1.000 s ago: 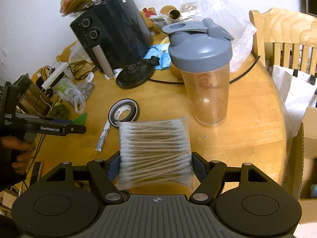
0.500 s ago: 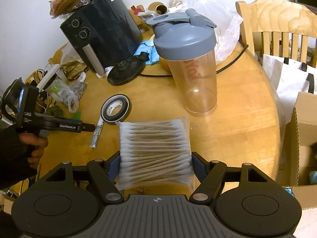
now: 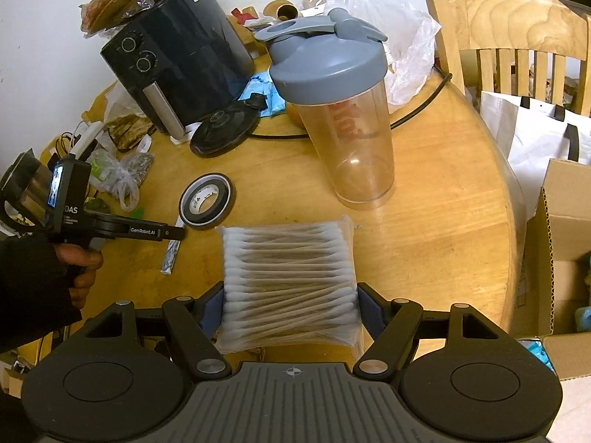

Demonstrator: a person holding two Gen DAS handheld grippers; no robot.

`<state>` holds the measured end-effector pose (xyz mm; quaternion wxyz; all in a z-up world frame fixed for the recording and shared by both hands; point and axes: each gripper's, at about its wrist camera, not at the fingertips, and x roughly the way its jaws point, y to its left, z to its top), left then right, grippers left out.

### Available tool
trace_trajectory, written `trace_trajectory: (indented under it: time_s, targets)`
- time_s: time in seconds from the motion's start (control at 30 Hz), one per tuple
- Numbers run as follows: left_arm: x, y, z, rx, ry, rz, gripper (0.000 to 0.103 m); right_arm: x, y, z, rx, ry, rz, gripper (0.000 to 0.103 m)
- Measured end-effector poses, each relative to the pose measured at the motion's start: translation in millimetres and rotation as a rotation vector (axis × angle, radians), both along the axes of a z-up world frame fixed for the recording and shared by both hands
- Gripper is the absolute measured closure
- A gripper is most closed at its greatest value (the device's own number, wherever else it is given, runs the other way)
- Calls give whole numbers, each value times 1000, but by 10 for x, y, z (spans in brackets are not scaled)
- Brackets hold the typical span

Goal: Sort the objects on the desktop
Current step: 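Grasp the grey marbled strip with the left gripper, then drop the marbled strip into the box with the left gripper while the right holds the swabs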

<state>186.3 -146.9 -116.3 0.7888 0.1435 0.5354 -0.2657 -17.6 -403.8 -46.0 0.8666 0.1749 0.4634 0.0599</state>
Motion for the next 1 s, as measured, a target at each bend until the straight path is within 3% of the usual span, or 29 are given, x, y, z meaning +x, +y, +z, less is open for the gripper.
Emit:
trace_trajectory:
  time_s: [0.1, 0.27, 0.67, 1.0]
  targets:
    - [13, 4, -27, 4, 3, 6, 82, 2, -8, -7, 1, 1, -5, 28]
    - [10, 32, -30, 6, -7, 24, 87, -10, -14, -6, 2, -4, -10, 28]
    - [-20, 161, 107, -19, -22, 60, 87, -47, -27, -5, 8, -12, 2, 28]
    - [-213, 180, 417, -68, -76, 41, 87, -34, -8, 30, 7, -35, 28, 28]
